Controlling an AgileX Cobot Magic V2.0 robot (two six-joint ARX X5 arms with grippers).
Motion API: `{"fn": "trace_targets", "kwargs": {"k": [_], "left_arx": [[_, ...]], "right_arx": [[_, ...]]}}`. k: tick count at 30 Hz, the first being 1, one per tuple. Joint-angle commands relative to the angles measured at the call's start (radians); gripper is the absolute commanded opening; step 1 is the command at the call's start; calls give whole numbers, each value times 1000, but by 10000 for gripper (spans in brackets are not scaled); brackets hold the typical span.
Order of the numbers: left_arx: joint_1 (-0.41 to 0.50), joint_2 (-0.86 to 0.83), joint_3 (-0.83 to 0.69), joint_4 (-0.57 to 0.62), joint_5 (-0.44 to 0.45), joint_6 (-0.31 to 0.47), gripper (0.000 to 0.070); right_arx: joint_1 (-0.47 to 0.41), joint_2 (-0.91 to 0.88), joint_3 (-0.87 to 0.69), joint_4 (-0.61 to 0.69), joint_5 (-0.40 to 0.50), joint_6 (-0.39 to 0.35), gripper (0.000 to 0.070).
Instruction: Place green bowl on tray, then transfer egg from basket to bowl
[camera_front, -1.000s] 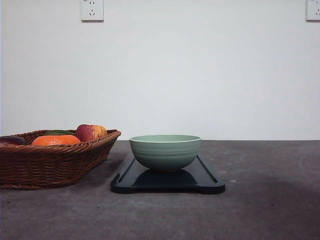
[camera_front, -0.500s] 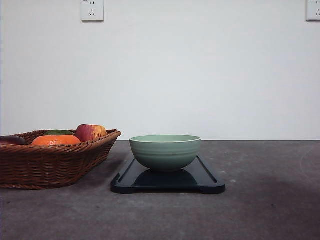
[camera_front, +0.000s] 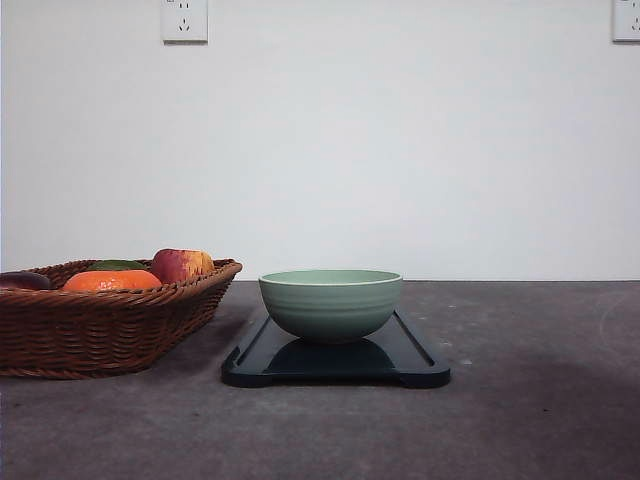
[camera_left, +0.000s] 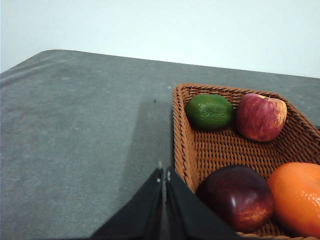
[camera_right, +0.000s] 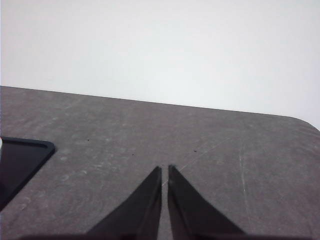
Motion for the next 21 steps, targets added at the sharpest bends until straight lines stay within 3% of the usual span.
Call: {"fn": "trace_targets", "kwargs": {"k": [1,21], "left_arx": [[0,-2,-19,11,4,6,0],[0,-2,-19,11,4,6,0]], "right_arx": [[0,1,-4,10,0,0,14],[0,1,-4,10,0,0,14]]}}
